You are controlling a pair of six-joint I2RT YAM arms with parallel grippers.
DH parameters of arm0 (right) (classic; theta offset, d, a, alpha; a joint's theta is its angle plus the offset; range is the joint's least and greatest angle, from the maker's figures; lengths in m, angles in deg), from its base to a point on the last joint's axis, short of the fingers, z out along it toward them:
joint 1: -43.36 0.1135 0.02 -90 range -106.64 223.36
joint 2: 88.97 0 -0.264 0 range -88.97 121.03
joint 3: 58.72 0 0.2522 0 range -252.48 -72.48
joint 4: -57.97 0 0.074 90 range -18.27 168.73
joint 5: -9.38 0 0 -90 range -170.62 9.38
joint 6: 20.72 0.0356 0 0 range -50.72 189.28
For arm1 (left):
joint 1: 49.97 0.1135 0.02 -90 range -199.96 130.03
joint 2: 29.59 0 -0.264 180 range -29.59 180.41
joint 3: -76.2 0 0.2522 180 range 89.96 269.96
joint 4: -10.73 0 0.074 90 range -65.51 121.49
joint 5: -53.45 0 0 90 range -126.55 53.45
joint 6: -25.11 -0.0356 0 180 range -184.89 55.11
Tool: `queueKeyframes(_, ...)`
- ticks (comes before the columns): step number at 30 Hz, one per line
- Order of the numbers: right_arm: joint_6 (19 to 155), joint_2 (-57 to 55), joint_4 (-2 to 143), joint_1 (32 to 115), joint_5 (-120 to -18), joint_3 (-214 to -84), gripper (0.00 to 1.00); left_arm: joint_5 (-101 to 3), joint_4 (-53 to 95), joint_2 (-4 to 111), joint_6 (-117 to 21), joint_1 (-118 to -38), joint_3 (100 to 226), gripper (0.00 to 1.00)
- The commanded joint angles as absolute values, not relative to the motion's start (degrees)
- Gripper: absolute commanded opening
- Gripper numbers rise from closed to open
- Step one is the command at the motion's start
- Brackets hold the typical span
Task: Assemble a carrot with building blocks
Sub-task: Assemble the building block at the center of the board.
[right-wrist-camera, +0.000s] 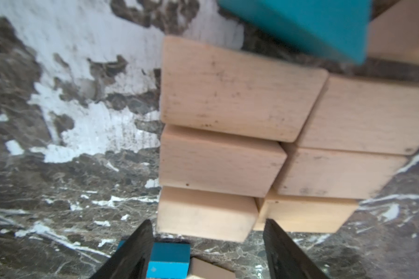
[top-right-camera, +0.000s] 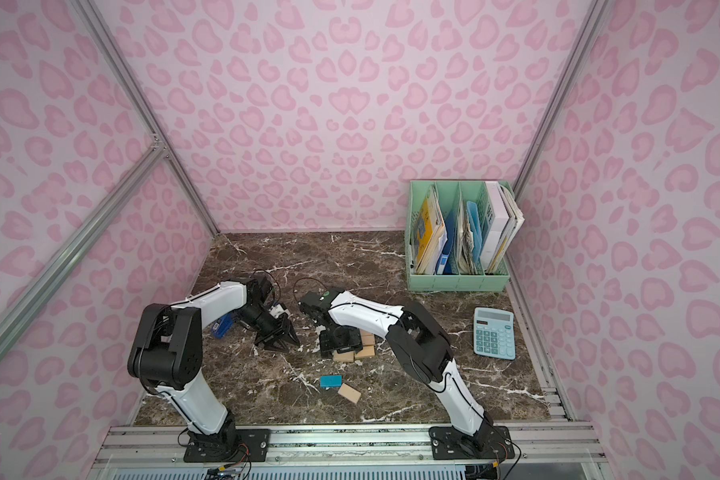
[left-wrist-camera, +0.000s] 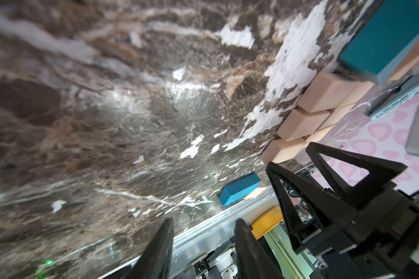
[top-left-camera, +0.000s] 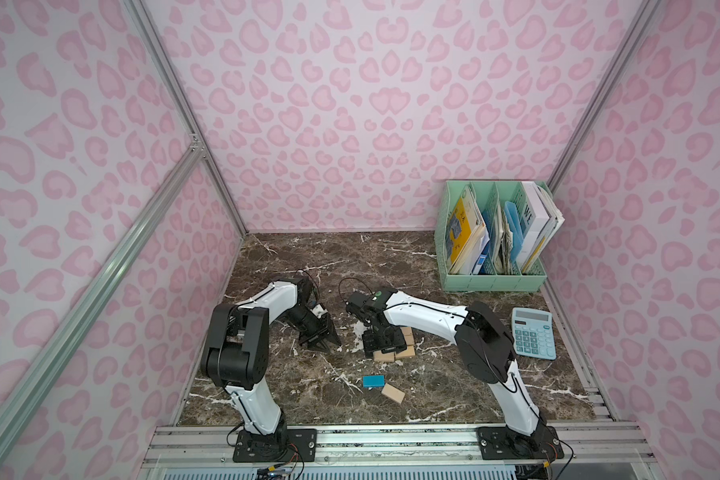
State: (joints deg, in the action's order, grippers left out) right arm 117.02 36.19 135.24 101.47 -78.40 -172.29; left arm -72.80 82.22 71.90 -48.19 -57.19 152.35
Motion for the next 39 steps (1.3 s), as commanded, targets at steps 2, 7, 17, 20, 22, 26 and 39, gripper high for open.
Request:
queueKeyframes(2, 116.65, 36.26, 136.14, 101.45, -79.61, -172.8, 0.77, -73.63, 83.1, 72.19, -48.72, -57.17, 152.93, 0.43)
queueKeyframes(7, 116.74, 35.83, 136.41, 101.54, -80.47, -172.94, 0.77, -73.62, 82.94, 72.02, -48.56, -57.12, 152.74, 0.43)
queueKeyframes(17, 115.95, 37.25, 139.77, 102.07, -83.88, -176.5, 0.76, -74.15, 82.8, 71.88, -48.41, -57.12, 152.6, 0.43)
queueKeyframes(20, 116.04, 36.27, 141.49, 103.26, -83.78, -178.16, 0.65, -73.92, 83.05, 71.58, -48.56, -57.16, 152.63, 0.43)
queueKeyframes(22, 115.95, 34.79, 141.18, 104.19, -82.02, -177.51, 0.49, -73.46, 83.07, 71.5, -48.67, -57.15, 152.46, 0.43)
queueKeyframes(26, 115.75, 32.64, 138.19, 105.56, -78.21, -173.38, 0.19, -73.71, 82.72, 71.9, -48.63, -57.17, 151.98, 0.43)
queueKeyframes(39, 114.32, 32.71, 128.71, 104.21, -72.18, -165.23, 0.22, -73.38, 83.09, 71.22, -48.74, -57.16, 151.53, 0.42)
